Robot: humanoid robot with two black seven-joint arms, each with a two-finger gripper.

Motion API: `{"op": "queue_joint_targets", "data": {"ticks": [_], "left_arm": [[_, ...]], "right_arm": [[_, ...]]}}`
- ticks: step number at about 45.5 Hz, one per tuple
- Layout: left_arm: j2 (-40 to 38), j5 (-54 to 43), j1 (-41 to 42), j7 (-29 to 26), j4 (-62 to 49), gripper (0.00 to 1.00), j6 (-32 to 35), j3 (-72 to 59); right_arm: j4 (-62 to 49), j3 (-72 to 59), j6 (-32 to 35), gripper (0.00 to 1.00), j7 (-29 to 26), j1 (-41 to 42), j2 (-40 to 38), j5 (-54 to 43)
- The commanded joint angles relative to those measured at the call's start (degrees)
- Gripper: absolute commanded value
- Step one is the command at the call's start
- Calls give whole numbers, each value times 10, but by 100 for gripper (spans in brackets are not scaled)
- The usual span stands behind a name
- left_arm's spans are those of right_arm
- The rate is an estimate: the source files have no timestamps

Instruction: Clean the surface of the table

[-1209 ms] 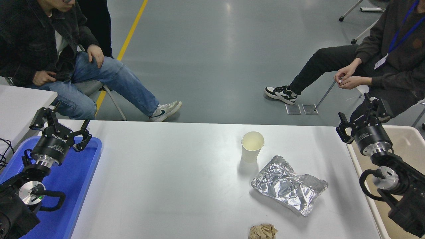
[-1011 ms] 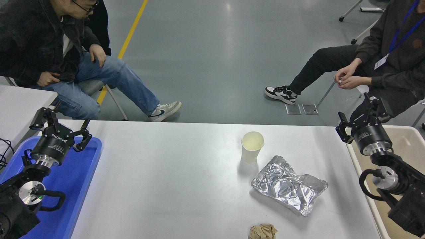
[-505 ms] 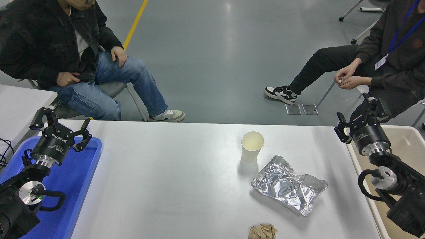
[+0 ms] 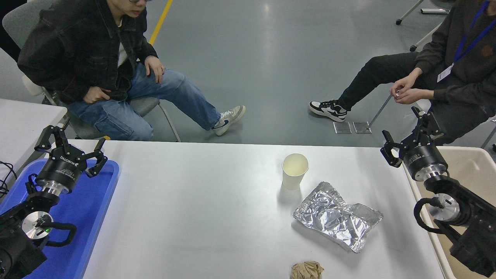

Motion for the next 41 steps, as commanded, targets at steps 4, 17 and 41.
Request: {"op": "queue_joint_targets", "data": {"ticks": [4,17,41], "left_arm": [[0,0,0,0,0,100,0,0],[0,0,0,0,0,100,-1,0],[0,-1,0,0,0,100,-1,0]], "right_arm": [[127,-81,6,100,-63,-12,-127,-5],[267,-180,22,100,-89,-4,-248,-40],[511,-217,35,100,-100,-2,-359,-286]]}}
